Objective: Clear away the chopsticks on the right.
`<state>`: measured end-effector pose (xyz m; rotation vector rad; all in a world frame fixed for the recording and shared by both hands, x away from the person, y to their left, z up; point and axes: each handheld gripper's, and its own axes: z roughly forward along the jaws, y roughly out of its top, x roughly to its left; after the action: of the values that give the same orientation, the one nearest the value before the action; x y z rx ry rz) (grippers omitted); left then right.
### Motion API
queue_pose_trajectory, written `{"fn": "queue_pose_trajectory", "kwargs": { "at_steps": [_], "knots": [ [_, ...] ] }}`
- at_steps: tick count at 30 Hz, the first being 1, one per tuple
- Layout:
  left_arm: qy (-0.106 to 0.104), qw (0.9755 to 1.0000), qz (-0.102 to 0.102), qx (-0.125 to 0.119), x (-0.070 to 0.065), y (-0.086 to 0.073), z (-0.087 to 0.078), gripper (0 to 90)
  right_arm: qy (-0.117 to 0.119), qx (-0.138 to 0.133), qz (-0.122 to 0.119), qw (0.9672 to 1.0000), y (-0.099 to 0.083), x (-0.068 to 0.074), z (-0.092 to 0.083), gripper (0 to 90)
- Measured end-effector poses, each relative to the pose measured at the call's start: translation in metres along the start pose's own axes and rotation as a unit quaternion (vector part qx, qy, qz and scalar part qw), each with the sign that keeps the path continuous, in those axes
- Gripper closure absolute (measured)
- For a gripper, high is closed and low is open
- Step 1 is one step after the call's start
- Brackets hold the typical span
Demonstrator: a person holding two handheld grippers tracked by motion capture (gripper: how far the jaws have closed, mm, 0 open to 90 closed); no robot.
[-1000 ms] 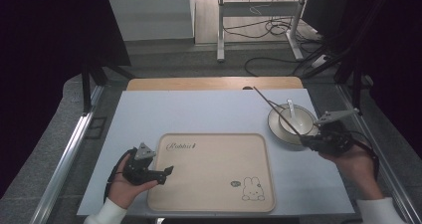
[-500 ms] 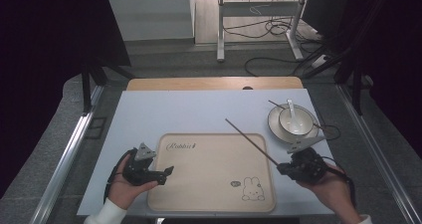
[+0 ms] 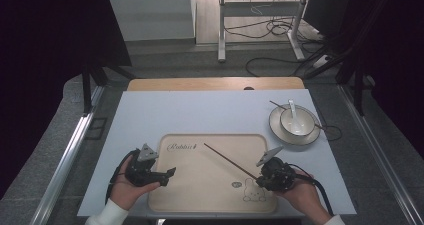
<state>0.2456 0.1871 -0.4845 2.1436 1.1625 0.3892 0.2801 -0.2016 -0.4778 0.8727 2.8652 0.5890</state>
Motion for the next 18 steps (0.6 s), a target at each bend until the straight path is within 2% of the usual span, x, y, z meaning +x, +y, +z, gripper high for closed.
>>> {"fn": "queue_pose_trajectory", "kwargs": {
  "at_steps": [6,7,12,13,14,15,16,18],
  "knots": [
    [0.001,1.0,0.0,0.003,0.001,-0.001,0.001,15.5,-0.009,0.02,-0.012,0.9997,0.001,0.002,0.011,83.6],
    [0.002,1.0,-0.001,0.003,0.001,-0.001,0.001,15.5,-0.016,0.025,-0.015,0.9994,0.0,0.003,0.013,83.5],
    [0.002,1.0,-0.001,0.004,0.001,-0.002,0.001,15.5,-0.028,0.027,-0.023,0.999,0.0,0.003,0.014,83.3],
    [0.002,1.0,0.002,0.006,0.001,-0.002,0.001,15.4,-0.032,0.026,-0.023,0.9989,-0.001,0.004,0.014,79.1],
    [0.002,1.0,0.002,0.006,0.001,-0.002,0.001,15.4,-0.032,0.026,-0.023,0.9989,-0.001,0.004,0.014,79.1],
    [0.002,1.0,0.003,0.006,0.001,-0.002,0.001,15.4,-0.04,0.02,-0.027,0.9986,-0.001,0.006,0.012,69.2],
    [0.001,1.0,0.003,0.005,0.001,-0.002,0.001,15.4,-0.041,0.016,-0.026,0.9987,-0.002,0.007,0.01,65.4],
    [0.001,1.0,0.002,0.004,0.001,-0.002,0.0,15.4,-0.039,-0.008,-0.036,0.9986,-0.002,0.011,0.0,59.2]
  ]
}}
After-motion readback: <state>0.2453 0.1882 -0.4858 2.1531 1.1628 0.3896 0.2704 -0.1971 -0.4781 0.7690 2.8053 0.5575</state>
